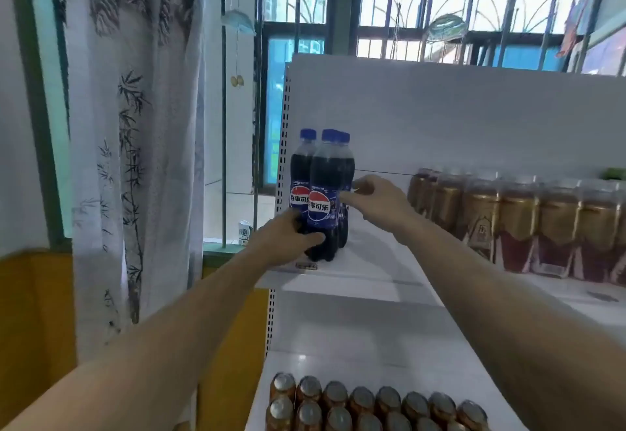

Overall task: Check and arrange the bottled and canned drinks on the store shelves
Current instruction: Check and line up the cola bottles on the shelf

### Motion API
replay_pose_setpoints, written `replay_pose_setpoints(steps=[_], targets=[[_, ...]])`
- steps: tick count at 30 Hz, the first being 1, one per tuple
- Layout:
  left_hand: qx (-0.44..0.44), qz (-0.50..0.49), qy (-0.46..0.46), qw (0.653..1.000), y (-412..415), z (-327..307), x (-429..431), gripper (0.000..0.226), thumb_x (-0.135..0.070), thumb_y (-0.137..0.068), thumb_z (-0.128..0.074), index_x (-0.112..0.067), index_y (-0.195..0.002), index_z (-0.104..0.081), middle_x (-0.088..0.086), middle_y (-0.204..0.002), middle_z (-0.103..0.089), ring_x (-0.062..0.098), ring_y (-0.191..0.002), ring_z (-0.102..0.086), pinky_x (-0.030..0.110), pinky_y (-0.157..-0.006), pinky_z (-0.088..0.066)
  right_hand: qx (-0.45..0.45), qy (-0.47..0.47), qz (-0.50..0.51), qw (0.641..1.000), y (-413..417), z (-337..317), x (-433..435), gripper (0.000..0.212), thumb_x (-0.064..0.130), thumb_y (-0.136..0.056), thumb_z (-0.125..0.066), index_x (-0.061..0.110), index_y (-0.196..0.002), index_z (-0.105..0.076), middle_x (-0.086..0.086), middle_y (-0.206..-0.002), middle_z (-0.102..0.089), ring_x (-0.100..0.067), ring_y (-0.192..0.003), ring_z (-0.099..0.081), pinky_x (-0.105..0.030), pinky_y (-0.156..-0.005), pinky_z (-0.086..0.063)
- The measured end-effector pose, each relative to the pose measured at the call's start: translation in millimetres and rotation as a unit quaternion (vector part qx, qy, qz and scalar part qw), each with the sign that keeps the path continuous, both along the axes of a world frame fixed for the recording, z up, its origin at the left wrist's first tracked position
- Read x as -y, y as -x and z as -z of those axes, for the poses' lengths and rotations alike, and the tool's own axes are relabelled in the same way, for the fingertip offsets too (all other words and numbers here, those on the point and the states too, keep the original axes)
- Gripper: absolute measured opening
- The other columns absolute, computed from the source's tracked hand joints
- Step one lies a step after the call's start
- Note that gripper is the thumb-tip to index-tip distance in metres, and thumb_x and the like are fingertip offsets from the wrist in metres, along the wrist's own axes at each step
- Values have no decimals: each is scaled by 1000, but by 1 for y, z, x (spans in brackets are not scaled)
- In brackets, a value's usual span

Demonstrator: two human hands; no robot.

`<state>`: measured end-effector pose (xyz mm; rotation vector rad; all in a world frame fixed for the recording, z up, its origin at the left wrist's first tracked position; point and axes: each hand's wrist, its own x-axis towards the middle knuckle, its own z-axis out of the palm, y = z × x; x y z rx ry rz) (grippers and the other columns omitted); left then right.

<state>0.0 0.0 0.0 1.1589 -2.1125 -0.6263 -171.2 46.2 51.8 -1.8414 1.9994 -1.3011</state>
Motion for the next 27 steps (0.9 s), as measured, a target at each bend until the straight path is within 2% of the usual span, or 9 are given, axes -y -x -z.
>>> replay_pose_setpoints(steps=[3, 7, 10, 13, 16, 19, 21, 23, 27], targets=[[-51, -3, -6, 999, 18, 9, 15, 52, -39, -89, -71, -25, -135, -52, -2, -131, -64, 19, -116, -60, 36, -102, -45, 13, 42, -36, 998, 4, 4, 20, 55, 48, -91, -68, 18, -135, -54, 3, -130, -63, -12, -106, -56, -33, -97, -49], [-81, -56, 30, 995, 32, 19, 28, 59, -57, -78, -74, -28, -127, -57, -7, -118, -68, 15, -104, -65, 34, -90, -53, 46, 64, -53, 996, 2, 18, 40, 62, 55, -86, -72, 21, -134, -54, 6, -121, -65, -9, -98, -58, -27, -88, -50], [-62, -99, 80, 990, 39, 22, 31, 68, -64, -74, -74, -28, -128, -53, -9, -120, -65, 13, -103, -62, 31, -84, -51, 76, 82, -43, 993, 1, 24, 47, 63, 55, -83, -75, 21, -132, -57, 4, -124, -68, -10, -99, -62, -32, -92, -56], [-85, -88, 106, 987, 38, 24, 35, 62, -60, -74, -76, -29, -123, -55, -10, -116, -65, 10, -97, -60, 24, -77, -46, 96, 103, -24, 990, 1, 27, 46, 62, 53, -80, -78, 20, -130, -59, 3, -123, -68, -12, -103, -65, -35, -94, -58], [-113, -57, 124, 984, 36, 21, 36, 57, -55, -74, -79, -31, -118, -55, -13, -110, -64, 7, -94, -60, 17, -71, -44, 111, 121, -28, 986, 3, 24, 39, 54, 51, -77, -81, 28, -119, -56, 15, -107, -65, -2, -92, -64, -23, -81, -57], [-176, -1, 124, 977, 39, 18, 35, 56, -47, -72, -83, -30, -117, -54, -13, -110, -63, 8, -98, -61, 21, -80, -50, 159, 112, -79, 978, 14, 13, 30, 51, 42, -79, -80, 29, -120, -51, 22, -104, -61, 4, -91, -64, -10, -69, -52], [-219, 63, 105, 968, 45, 15, 31, 57, -41, -74, -84, -26, -121, -56, -10, -114, -62, 6, -101, -61, 22, -86, -51, 221, 107, -149, 958, 25, 6, 23, 55, 32, -81, -81, 21, -128, -53, 12, -112, -68, -1, -97, -68, -13, -76, -55], [-261, 128, 60, 955, 54, 12, 23, 57, -40, -75, -82, -24, -124, -57, -11, -115, -62, 1, -101, -61, 19, -86, -51, 282, 105, -215, 929, 37, 2, 20, 62, 24, -80, -81, 11, -134, -54, -1, -114, -73, -14, -103, -71, -27, -85, -59], [-311, 241, -109, 913, 80, 2, 10, 61, -46, -68, -72, -27, -125, -62, -12, -106, -70, -1, -93, -67, 17, -71, -55, 421, 124, -283, 853, 62, -5, 15, 49, 27, -81, -65, 10, -126, -57, -7, -108, -75, -22, -99, -72, -38, -85, -61]])
